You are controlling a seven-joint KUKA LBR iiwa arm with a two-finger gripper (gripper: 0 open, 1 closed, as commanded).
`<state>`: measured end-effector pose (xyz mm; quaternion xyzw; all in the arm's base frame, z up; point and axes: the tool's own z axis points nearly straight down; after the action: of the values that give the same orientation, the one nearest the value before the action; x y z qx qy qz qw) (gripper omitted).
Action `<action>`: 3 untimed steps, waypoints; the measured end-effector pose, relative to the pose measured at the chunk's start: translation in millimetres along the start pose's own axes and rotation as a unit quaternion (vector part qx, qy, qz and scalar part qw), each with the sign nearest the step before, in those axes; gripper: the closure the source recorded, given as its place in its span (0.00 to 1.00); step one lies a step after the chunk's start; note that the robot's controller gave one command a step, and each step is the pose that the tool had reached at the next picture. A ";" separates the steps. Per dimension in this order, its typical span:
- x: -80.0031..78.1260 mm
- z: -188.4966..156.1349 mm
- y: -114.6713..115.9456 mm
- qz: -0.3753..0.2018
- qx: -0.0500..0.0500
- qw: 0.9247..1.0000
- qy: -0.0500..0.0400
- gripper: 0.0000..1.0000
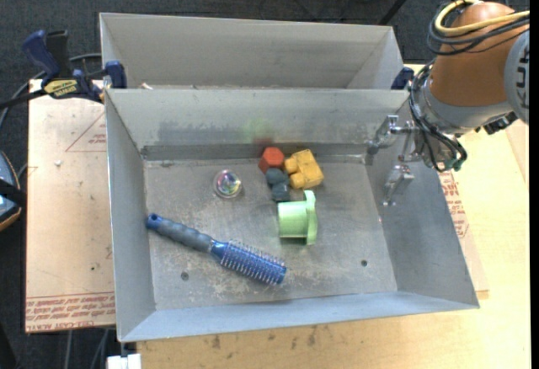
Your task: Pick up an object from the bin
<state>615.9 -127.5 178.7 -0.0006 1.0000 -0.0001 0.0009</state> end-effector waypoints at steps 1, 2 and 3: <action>89.7 84.7 61.9 -0.039 -0.003 0.999 0.008 0.00; 65.5 104.7 128.2 -0.088 0.001 0.996 -0.002 0.00; 65.2 102.9 127.9 -0.086 0.000 0.996 -0.002 1.00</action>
Offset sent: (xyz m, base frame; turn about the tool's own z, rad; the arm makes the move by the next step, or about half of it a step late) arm -0.0850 0.0578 -0.0798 -0.0743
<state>550.7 0.3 75.7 -0.0864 0.9963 -0.0002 0.0032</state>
